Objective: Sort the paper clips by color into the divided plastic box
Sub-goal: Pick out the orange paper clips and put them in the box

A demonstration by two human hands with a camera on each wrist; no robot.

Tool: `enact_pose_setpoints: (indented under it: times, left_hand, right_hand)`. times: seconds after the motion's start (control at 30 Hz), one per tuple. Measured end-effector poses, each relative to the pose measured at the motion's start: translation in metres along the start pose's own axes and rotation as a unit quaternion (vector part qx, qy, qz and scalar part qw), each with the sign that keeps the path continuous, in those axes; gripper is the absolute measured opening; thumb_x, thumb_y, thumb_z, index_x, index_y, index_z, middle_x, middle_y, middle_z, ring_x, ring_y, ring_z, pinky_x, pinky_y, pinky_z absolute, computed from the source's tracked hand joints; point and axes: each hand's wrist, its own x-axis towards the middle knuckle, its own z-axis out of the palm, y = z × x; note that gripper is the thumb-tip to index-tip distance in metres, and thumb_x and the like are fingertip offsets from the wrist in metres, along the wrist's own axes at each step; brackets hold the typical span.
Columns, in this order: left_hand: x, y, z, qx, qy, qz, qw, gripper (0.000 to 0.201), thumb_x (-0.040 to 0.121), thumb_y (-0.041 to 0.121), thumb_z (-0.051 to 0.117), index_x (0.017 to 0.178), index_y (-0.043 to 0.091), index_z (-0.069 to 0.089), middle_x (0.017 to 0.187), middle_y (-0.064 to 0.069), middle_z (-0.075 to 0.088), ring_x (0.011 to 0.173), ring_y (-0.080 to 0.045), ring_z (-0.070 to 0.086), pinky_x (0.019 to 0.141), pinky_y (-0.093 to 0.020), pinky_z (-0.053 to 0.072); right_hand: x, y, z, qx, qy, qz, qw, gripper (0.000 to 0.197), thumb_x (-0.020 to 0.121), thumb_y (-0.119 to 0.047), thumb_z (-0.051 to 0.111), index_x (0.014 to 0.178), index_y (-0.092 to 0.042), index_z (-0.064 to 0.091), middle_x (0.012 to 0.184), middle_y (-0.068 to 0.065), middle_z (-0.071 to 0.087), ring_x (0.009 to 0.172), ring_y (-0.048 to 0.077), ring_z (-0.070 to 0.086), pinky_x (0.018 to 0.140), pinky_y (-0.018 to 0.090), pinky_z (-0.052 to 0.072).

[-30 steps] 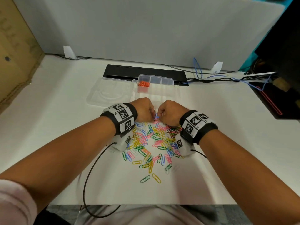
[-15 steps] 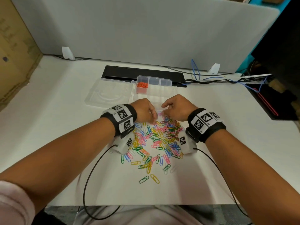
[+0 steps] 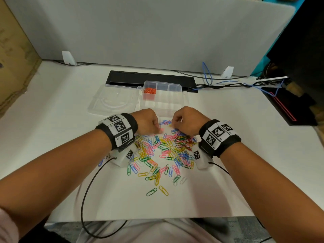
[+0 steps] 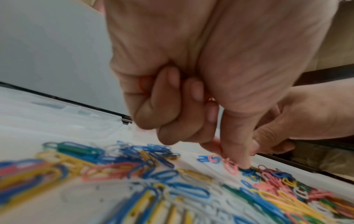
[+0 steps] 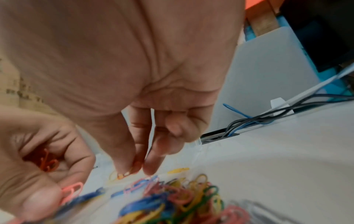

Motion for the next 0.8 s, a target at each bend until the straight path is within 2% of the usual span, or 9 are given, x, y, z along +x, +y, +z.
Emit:
enact_pose_setpoints:
  times: [0.07,0.13,0.23,0.37,0.5,0.57,0.6,0.67,0.8]
  left_hand:
    - [-0.003,0.000,-0.003,-0.007,0.002,0.007,1.000,0.027,0.085,0.039,0.073,0.074,0.014,0.071,0.069,0.006,0.064,0.065,-0.005,0.054,0.061,-0.020,0.043]
    - [-0.005,0.000,-0.005,-0.017,0.006,0.011,1.000,0.027,0.083,0.039,0.075,0.070,0.016,0.069,0.062,0.010,0.059,0.059,-0.003,0.050,0.057,-0.018,0.039]
    - [-0.006,-0.001,-0.006,-0.048,0.006,0.010,0.999,0.026,0.078,0.039,0.080,0.071,0.016,0.071,0.061,0.009,0.062,0.059,-0.003,0.052,0.059,-0.019,0.041]
    - [-0.008,-0.004,-0.007,-0.085,-0.003,0.012,0.996,0.020,0.074,0.033,0.083,0.074,0.016,0.074,0.058,0.012,0.061,0.057,-0.003,0.051,0.060,-0.020,0.041]
    - [-0.012,0.000,-0.011,-0.119,-0.009,0.020,0.993,0.013,0.083,0.028,0.077,0.086,0.015,0.076,0.054,0.015,0.058,0.046,-0.001,0.048,0.048,-0.013,0.037]
    - [-0.014,0.002,-0.012,-0.178,-0.019,-0.001,0.984,0.017,0.090,0.028,0.069,0.089,0.012,0.073,0.049,0.012,0.050,0.038,-0.003,0.038,0.038,-0.015,0.031]
    - [-0.013,0.003,-0.013,-0.240,-0.031,-0.019,0.970,0.022,0.094,0.029,0.063,0.089,0.009,0.070,0.050,0.009,0.044,0.038,-0.006,0.031,0.035,-0.016,0.024]
    - [-0.010,0.005,-0.012,-0.378,-0.059,-0.056,0.922,0.029,0.101,0.030,0.050,0.083,0.010,0.059,0.054,0.006,0.034,0.038,-0.006,0.022,0.034,-0.016,0.015]
    - [-0.004,0.013,0.001,-0.542,-0.109,-0.093,0.828,0.031,0.104,0.021,0.035,0.074,0.017,0.043,0.051,0.007,0.027,0.036,-0.004,0.020,0.036,-0.015,0.011]
  right_hand:
    - [-0.002,0.002,-0.003,0.061,0.009,0.001,0.998,0.020,0.090,-0.004,0.055,0.083,-0.010,0.072,0.086,0.000,0.071,0.083,0.018,0.065,0.079,0.034,0.055]
    - [-0.004,0.003,-0.004,0.129,0.009,0.018,0.991,0.022,0.090,0.001,0.054,0.080,-0.010,0.070,0.078,0.002,0.070,0.072,0.017,0.065,0.071,0.034,0.056]
    - [-0.009,0.006,-0.004,0.195,-0.001,0.042,0.980,0.011,0.091,-0.001,0.062,0.090,-0.008,0.071,0.072,0.009,0.069,0.059,0.015,0.061,0.062,0.033,0.054]
    - [-0.016,0.008,-0.004,0.233,-0.020,0.043,0.971,0.010,0.091,-0.006,0.067,0.098,-0.014,0.069,0.082,0.017,0.073,0.066,0.018,0.066,0.059,0.027,0.054]
    - [-0.021,0.009,-0.004,0.252,-0.031,0.034,0.967,0.016,0.093,0.003,0.059,0.100,-0.007,0.069,0.085,0.015,0.074,0.068,0.015,0.069,0.058,0.022,0.056]
    - [-0.023,0.007,-0.005,0.266,-0.021,0.030,0.963,0.015,0.092,0.004,0.058,0.096,-0.006,0.069,0.086,0.017,0.074,0.069,0.017,0.070,0.058,0.024,0.056]
    - [-0.024,0.005,-0.007,0.278,-0.013,0.025,0.960,0.015,0.091,0.006,0.058,0.093,-0.005,0.070,0.085,0.018,0.073,0.069,0.018,0.069,0.058,0.026,0.056]
    - [-0.024,-0.002,-0.013,0.297,0.011,0.006,0.955,0.015,0.089,0.008,0.059,0.088,-0.002,0.070,0.080,0.017,0.072,0.063,0.016,0.066,0.054,0.026,0.054]
    - [-0.017,-0.028,-0.024,0.291,0.056,-0.044,0.954,0.014,0.084,0.006,0.065,0.080,-0.006,0.072,0.069,0.007,0.069,0.052,0.007,0.056,0.047,0.020,0.046]
